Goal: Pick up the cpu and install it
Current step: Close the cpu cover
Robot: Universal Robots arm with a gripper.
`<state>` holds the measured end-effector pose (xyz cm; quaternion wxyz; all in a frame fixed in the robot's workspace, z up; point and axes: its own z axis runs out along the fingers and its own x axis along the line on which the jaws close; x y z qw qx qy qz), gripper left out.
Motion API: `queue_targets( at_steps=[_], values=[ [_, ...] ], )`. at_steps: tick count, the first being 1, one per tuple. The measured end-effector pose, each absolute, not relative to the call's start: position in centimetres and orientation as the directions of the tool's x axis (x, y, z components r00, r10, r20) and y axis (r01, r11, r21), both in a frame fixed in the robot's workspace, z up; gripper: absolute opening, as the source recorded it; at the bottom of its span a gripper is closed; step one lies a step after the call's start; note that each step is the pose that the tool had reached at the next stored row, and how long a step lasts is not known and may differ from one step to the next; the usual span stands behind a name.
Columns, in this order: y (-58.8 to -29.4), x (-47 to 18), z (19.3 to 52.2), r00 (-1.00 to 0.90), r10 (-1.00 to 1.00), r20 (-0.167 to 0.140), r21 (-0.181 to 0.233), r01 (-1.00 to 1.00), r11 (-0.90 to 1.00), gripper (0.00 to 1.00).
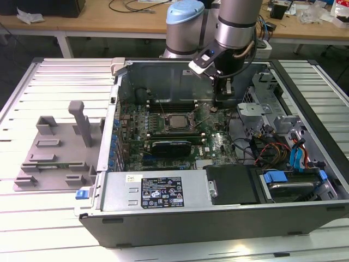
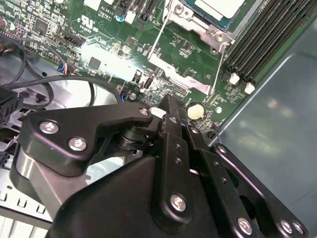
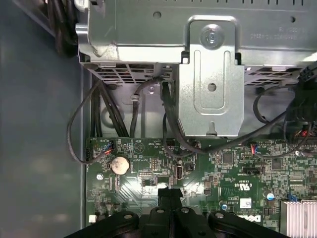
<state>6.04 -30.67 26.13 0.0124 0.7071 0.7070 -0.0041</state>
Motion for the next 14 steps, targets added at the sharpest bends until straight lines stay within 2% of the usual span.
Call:
queue_targets(
  at_steps=[5, 14],
  values=[
    [-30.7, 6.1, 25.1, 0.008, 1.000, -0.023, -0.006, 1.000, -0.009, 0.11],
    [-30.7, 5.5, 24.5, 0.010, 1.000, -0.023, -0.007, 1.000, -0.010, 0.11]
  ],
)
